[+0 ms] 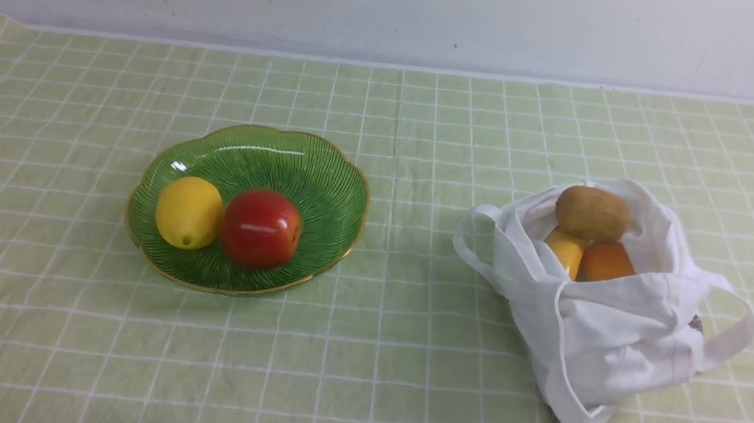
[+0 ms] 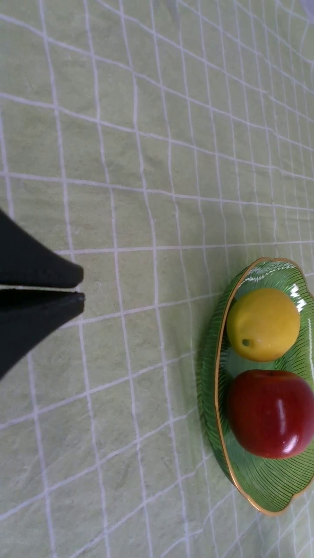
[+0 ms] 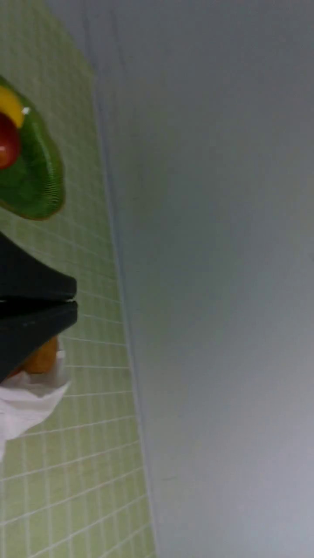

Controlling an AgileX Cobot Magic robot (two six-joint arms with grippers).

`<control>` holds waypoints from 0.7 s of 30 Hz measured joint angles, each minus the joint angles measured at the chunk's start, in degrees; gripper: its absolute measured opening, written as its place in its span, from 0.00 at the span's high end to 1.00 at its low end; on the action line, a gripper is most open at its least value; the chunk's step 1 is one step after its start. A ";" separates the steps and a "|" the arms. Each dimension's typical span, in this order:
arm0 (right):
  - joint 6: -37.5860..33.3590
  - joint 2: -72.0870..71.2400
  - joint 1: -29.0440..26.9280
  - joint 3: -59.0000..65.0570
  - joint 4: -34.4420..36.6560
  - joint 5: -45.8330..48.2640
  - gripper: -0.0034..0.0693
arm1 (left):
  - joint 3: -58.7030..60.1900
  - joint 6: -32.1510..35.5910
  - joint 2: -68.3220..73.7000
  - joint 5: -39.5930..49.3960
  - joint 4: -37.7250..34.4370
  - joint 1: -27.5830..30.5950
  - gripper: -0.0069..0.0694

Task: Take the fruit out of the bag on the green coffee tablecloth and place them on the plate.
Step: 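Reach for the kiwi in the white bag with the right gripper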

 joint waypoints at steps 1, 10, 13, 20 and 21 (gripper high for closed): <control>-3.24 6.98 0.00 -5.55 -0.44 9.67 0.97 | 0.00 0.00 0.00 0.00 0.00 0.00 0.92; -27.95 41.68 0.06 -28.60 -1.00 27.49 0.97 | 0.00 0.00 0.00 0.00 0.00 0.00 0.92; -32.87 50.14 1.42 -33.74 -0.52 27.48 0.96 | 0.00 0.00 0.00 0.00 0.00 0.00 0.92; -34.05 64.22 7.09 -42.62 -3.48 27.42 0.82 | 0.00 0.00 0.00 0.00 0.00 0.00 0.92; -34.05 65.53 7.64 -43.45 -4.15 27.42 0.77 | 0.00 0.00 0.00 0.00 0.00 0.00 0.92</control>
